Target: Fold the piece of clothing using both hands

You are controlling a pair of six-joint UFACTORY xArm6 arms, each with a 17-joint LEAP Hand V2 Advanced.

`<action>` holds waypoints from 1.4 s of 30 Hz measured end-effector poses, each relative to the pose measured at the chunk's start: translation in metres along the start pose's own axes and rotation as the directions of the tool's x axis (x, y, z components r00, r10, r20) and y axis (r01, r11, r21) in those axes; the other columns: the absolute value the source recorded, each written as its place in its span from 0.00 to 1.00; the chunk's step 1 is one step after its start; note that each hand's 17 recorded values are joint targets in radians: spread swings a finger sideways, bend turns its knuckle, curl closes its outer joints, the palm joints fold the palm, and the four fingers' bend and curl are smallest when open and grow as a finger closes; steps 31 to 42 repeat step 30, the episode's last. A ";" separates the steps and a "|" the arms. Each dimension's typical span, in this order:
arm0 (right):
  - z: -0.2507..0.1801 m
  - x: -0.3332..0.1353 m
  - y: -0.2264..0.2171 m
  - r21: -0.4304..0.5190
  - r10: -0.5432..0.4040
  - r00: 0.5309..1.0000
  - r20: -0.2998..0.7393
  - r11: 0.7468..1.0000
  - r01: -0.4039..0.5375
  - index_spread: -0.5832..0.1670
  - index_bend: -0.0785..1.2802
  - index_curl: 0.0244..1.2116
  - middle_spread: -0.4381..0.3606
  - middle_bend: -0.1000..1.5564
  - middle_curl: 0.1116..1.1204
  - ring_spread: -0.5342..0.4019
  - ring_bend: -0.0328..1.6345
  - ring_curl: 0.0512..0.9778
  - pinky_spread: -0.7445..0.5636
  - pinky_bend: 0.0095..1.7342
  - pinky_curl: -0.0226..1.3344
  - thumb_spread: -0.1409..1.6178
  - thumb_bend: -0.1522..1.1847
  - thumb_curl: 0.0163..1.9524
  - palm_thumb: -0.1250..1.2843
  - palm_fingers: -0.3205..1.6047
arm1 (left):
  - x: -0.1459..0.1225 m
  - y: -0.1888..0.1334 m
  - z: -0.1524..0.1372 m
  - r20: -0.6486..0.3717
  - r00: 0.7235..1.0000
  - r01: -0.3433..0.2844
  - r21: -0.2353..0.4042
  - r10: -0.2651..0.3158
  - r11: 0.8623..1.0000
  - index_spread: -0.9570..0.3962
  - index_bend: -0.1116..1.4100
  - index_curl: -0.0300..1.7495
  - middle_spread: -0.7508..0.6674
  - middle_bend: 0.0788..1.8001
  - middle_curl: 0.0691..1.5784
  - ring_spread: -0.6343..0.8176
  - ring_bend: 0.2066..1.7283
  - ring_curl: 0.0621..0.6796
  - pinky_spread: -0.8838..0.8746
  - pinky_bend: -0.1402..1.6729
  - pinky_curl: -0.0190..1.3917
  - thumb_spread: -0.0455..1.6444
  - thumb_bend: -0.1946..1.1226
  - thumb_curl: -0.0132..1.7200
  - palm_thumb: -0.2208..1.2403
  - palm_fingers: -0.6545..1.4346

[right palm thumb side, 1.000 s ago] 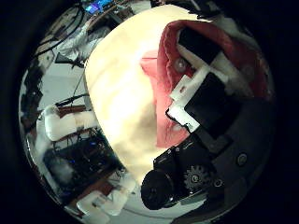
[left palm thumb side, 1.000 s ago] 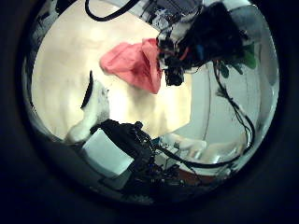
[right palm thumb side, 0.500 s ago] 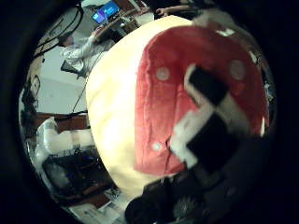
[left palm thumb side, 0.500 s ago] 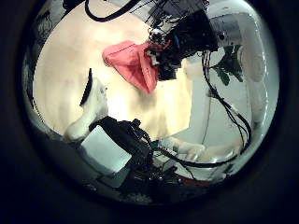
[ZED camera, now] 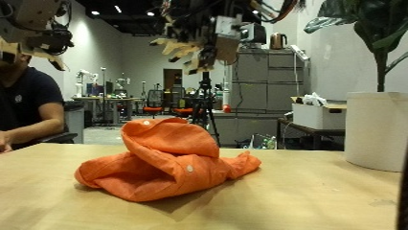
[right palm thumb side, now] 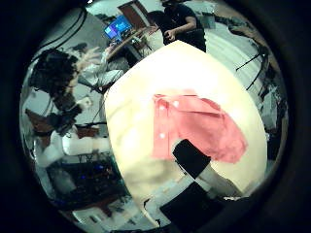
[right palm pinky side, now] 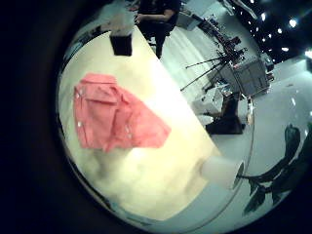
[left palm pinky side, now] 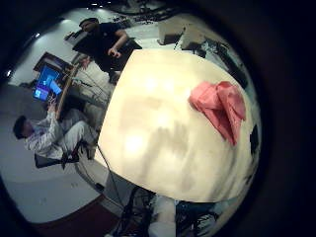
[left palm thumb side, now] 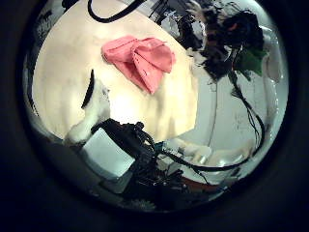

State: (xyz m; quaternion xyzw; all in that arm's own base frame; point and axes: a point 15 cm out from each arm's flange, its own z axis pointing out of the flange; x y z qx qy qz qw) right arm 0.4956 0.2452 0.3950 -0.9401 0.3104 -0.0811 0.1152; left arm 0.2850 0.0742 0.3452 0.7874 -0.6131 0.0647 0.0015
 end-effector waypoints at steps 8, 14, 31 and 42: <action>-0.094 -0.001 0.112 -0.135 0.133 0.991 0.024 0.982 -0.129 0.22 0.22 0.30 0.59 0.29 0.26 0.74 0.36 0.26 0.88 0.30 0.35 0.72 0.09 0.19 0.54 0.18 | 0.018 0.035 -0.008 0.078 0.984 -0.148 -0.155 0.161 0.977 0.81 0.18 0.18 0.63 0.09 0.20 0.75 0.19 0.22 0.70 0.24 0.23 0.71 0.13 0.24 0.63 0.39; -0.085 -0.017 0.198 -0.292 0.253 0.965 0.073 0.930 -0.222 0.24 0.20 0.29 0.62 0.24 0.24 0.78 0.31 0.22 0.89 0.26 0.31 0.73 0.09 0.17 0.47 0.19 | 0.030 0.049 -0.015 0.086 0.965 -0.218 -0.252 0.247 0.943 0.81 0.18 0.18 0.63 0.09 0.20 0.74 0.19 0.22 0.69 0.24 0.23 0.71 0.13 0.24 0.60 0.39; -0.038 -0.067 0.297 -0.454 0.405 0.909 0.104 0.832 -0.319 0.29 0.19 0.26 0.64 0.19 0.22 0.83 0.23 0.19 0.89 0.19 0.26 0.74 0.10 0.14 0.45 0.23 | 0.029 0.050 0.001 0.048 0.968 -0.222 -0.295 0.247 0.929 0.81 0.18 0.18 0.62 0.10 0.20 0.72 0.19 0.21 0.68 0.22 0.23 0.73 0.14 0.24 0.61 0.40; -0.038 -0.067 0.297 -0.454 0.405 0.909 0.104 0.832 -0.319 0.29 0.19 0.26 0.64 0.19 0.22 0.83 0.23 0.19 0.89 0.19 0.26 0.74 0.10 0.14 0.45 0.23 | 0.029 0.050 0.001 0.048 0.968 -0.222 -0.295 0.247 0.929 0.81 0.18 0.18 0.62 0.10 0.20 0.72 0.19 0.21 0.68 0.22 0.23 0.73 0.14 0.24 0.61 0.40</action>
